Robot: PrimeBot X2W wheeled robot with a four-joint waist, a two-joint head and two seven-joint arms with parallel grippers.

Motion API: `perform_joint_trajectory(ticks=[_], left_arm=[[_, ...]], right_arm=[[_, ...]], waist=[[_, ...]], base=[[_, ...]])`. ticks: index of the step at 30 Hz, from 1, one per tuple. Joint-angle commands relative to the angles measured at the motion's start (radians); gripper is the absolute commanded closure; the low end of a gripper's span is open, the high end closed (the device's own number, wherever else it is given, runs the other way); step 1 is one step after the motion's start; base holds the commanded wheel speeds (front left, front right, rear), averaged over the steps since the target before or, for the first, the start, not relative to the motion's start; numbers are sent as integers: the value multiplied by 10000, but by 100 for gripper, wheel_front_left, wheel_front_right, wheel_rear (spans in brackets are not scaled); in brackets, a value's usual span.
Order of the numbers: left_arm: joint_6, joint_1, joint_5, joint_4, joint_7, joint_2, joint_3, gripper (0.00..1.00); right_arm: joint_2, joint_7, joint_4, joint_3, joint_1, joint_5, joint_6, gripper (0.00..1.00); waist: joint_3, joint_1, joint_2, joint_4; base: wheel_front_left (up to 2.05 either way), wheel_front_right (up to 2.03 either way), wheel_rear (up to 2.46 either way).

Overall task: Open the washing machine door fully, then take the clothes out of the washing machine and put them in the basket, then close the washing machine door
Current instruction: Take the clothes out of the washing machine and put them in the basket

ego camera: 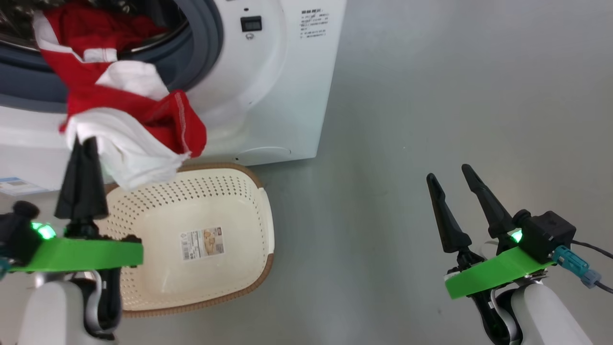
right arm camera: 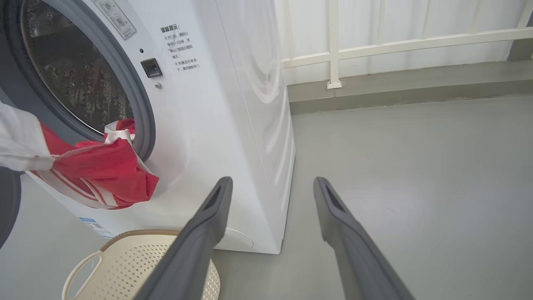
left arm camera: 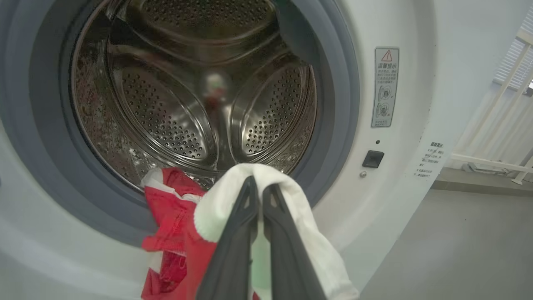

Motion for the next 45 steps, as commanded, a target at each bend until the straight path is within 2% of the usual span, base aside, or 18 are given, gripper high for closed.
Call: perform_joint_trajectory(ticks=[1, 14, 34, 45], left_arm=[[-55, 21, 100, 78, -49, 150, 200, 100], [-55, -629, 409, 2366, -49, 186, -40, 100], [-55, -2579, 945, 6398, -49, 732, -796, 100], [-55, -3266, 1260, 8083, -49, 987, -764, 100]], right_arm=[[-34, -65, -300, 197, -117, -38, 63, 0], [78, -65, -450, 183, -635, -68, 63, 0], [284, -65, -761, 153, -1378, -138, 63, 0], [341, -65, -835, 299, -1608, -137, 63, 0]], waist=[[262, 0, 0, 16], [1493, 0, 0, -146], [3442, 0, 0, -520], [4078, 0, 0, -782]], base=[[0, 0, 0], [0, 0, 0], [0, 0, 0], [0, 0, 0]])
